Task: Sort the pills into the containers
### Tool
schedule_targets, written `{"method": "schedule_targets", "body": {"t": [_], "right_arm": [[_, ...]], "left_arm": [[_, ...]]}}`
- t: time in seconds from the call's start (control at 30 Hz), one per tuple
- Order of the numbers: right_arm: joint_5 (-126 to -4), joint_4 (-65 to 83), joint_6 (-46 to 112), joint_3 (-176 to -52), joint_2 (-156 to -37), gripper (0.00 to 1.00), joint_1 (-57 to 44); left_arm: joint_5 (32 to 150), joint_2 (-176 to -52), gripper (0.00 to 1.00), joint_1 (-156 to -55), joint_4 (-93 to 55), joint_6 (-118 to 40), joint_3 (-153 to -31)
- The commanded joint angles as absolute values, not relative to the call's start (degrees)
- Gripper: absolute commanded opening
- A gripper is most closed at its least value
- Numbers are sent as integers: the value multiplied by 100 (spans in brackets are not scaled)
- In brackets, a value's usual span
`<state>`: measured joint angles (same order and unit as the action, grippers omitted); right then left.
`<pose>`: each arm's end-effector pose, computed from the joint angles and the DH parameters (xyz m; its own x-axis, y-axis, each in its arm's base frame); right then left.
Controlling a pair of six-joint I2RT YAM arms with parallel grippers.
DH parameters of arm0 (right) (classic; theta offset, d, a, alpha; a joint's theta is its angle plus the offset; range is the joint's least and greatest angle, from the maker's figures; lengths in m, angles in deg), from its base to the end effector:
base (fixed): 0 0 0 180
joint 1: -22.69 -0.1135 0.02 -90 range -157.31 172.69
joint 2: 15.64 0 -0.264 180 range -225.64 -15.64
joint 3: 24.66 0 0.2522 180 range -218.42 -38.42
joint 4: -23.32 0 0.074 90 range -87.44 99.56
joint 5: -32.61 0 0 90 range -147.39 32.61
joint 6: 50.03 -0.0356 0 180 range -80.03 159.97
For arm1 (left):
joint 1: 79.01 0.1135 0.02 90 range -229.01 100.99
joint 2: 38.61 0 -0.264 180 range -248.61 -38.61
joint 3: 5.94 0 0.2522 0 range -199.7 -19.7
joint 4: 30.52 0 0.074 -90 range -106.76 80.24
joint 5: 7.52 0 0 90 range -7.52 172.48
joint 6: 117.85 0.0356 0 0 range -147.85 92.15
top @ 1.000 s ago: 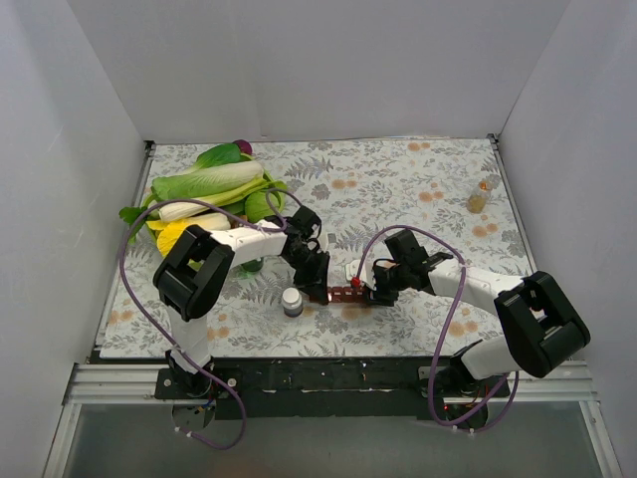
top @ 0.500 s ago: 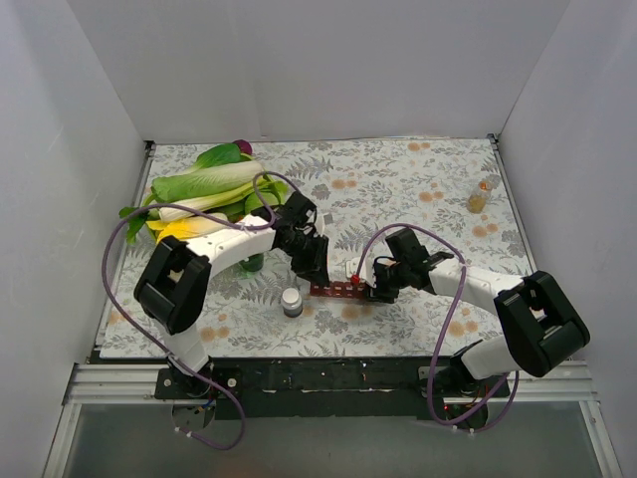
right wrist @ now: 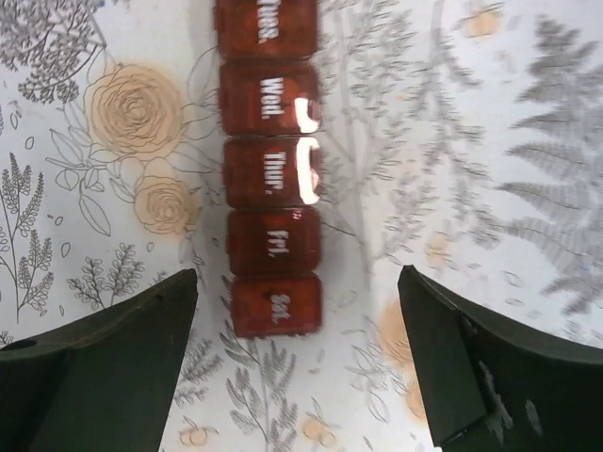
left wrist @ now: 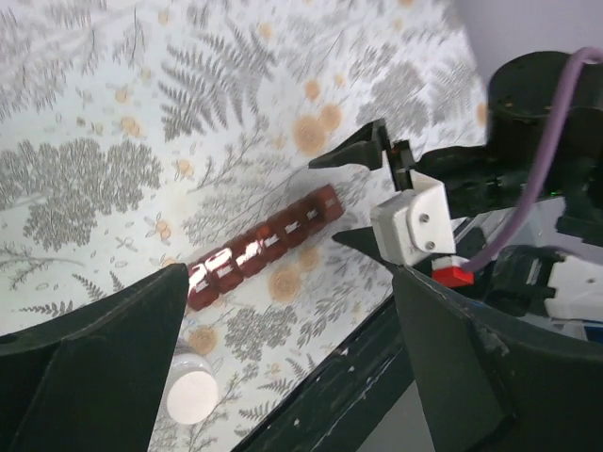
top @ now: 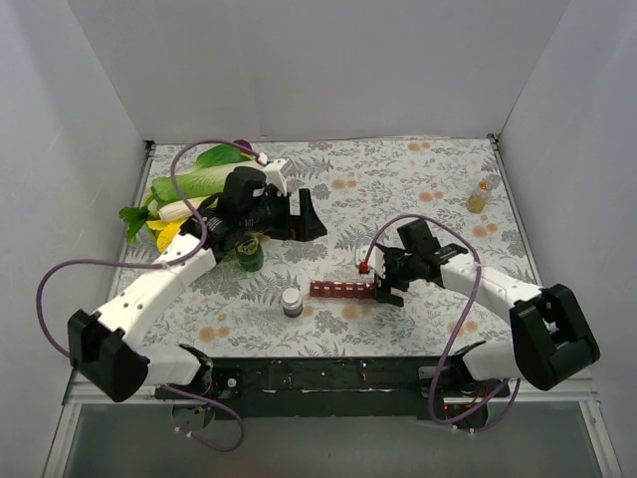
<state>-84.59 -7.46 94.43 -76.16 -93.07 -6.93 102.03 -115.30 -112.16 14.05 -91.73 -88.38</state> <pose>0.2070 0.1364 0.1726 0.1128 -0.7684 -0.6300 -0.9736 0.0412 -0.2245 0.2396 -0.1707 0.3283 -0.8897 -0.4295 -0.1547 -0.1483 0.5924 -0.7919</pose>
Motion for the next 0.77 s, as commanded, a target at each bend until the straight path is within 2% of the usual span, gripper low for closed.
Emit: {"method": "schedule_targets", "body": {"t": [0.0,0.17,0.4,0.57,0.73], "right_arm": [[-8385,-1443,8973,-8640,-8737,95,-255],[-7955,-1470,7140,-9677,-8210,98,475],[-6242,-909,5265,-10583,-7524,98,854],[-5388,-1012,5017,-11161,-7373,98,1020],[-5545,-942,5122,-11225,-7286,98,1504]], "left_arm": [[9786,-10525,98,-11206,698,-8964,-8720],[9164,-9470,98,-11179,389,-8964,-8667],[8670,-8933,98,-11170,898,-8656,-8869],[8705,-8713,98,-11162,1154,-8604,-8790],[8722,-8520,98,-11170,1215,-8595,-8693]]}}
